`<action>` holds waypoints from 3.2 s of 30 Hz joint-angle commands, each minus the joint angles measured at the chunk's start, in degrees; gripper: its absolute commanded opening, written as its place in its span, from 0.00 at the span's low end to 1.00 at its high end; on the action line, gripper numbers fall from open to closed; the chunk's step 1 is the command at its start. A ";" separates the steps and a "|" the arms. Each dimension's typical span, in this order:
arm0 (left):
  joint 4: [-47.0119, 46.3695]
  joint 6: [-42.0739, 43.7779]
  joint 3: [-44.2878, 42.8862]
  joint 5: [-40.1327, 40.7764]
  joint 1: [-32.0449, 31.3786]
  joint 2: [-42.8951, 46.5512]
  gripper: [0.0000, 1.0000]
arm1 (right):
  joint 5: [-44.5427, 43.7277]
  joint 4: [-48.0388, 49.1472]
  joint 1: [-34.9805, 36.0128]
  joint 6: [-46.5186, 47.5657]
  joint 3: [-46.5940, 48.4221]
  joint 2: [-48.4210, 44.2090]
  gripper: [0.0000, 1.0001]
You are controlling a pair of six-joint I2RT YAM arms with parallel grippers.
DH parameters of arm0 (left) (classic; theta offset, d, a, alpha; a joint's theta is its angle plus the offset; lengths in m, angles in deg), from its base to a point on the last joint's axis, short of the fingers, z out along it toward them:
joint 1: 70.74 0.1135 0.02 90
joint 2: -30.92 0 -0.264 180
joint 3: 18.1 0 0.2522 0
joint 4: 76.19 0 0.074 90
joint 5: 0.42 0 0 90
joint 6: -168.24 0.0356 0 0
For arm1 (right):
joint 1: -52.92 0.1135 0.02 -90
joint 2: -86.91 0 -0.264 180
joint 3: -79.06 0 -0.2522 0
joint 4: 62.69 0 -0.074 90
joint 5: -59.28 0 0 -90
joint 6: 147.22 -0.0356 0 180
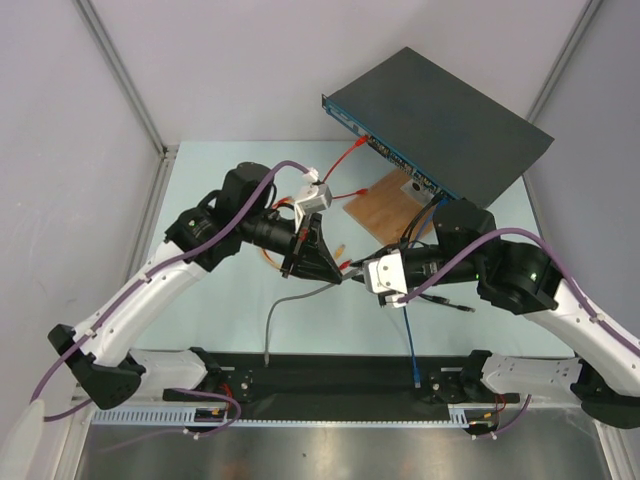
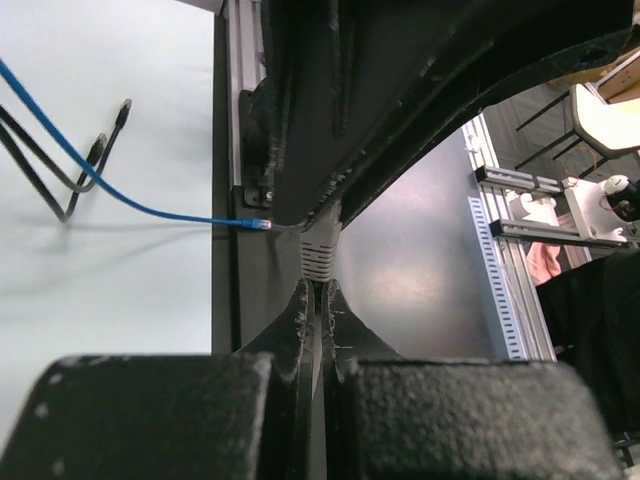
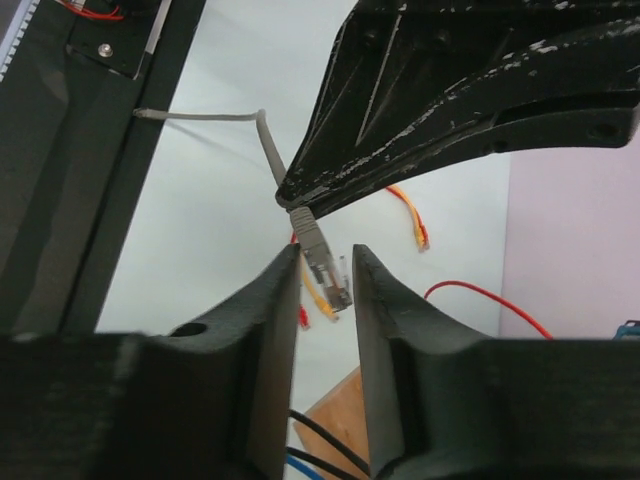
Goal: Insert the plug into the switch port
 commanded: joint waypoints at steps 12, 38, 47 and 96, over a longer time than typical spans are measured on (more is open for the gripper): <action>-13.35 -3.63 7.67 15.87 2.61 10.30 0.66 | -7.21 4.14 -3.18 -24.95 2.58 3.48 0.00; -43.43 37.05 27.45 41.29 -11.70 22.09 0.46 | 35.09 35.08 -31.33 -95.20 -11.13 7.35 0.00; -42.11 37.49 26.84 40.41 -12.32 20.60 0.37 | 36.50 36.92 -31.24 -96.44 -11.22 7.62 0.00; -24.10 -11.37 -1.45 70.20 -29.11 -12.08 0.00 | 25.85 12.15 -87.11 -85.02 -1.63 0.76 0.84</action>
